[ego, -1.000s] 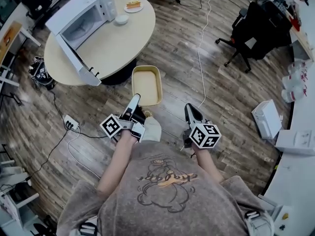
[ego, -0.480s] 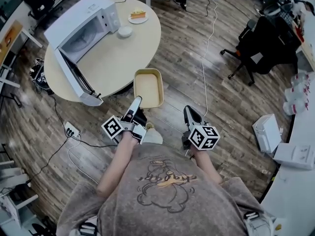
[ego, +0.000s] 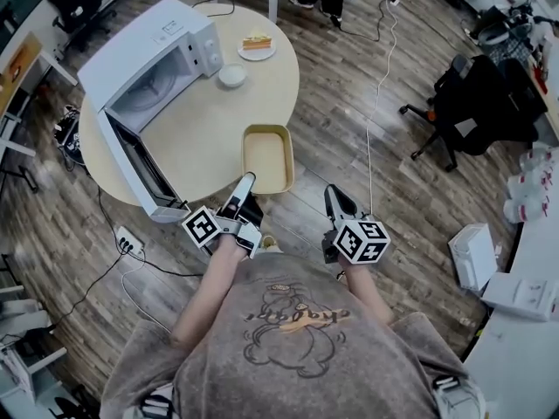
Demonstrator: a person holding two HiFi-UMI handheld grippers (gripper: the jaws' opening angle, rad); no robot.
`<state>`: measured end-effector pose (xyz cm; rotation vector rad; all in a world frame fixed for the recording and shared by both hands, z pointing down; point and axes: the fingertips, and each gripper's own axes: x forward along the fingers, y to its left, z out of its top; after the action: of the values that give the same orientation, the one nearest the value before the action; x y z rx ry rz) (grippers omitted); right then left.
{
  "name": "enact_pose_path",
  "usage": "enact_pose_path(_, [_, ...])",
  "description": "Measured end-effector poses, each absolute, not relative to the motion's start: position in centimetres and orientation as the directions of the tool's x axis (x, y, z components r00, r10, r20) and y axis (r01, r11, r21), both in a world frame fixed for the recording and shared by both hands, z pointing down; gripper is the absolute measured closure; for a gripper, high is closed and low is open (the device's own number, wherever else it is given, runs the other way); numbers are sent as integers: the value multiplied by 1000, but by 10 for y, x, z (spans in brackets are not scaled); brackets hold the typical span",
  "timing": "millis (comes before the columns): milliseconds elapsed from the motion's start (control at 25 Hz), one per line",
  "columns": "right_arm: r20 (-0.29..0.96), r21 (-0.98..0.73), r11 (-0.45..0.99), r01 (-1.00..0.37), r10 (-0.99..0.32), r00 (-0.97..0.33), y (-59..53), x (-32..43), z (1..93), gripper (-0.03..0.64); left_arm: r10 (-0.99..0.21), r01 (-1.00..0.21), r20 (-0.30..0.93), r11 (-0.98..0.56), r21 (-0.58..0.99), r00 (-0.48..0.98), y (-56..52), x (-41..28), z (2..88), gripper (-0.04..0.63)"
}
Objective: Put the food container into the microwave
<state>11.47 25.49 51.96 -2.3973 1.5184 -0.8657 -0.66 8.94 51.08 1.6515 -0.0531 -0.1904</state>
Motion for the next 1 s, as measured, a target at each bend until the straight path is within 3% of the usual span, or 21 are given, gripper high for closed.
enact_pose_path(640, [395, -436, -417, -798, -885, 247, 175, 142, 522, 617, -215, 102, -117, -77, 992, 970, 18, 13, 511, 350])
enact_pose_path(1000, [368, -435, -299, -849, -920, 136, 110, 175, 516, 617, -340, 91, -119, -96, 991, 933, -28, 19, 515, 350])
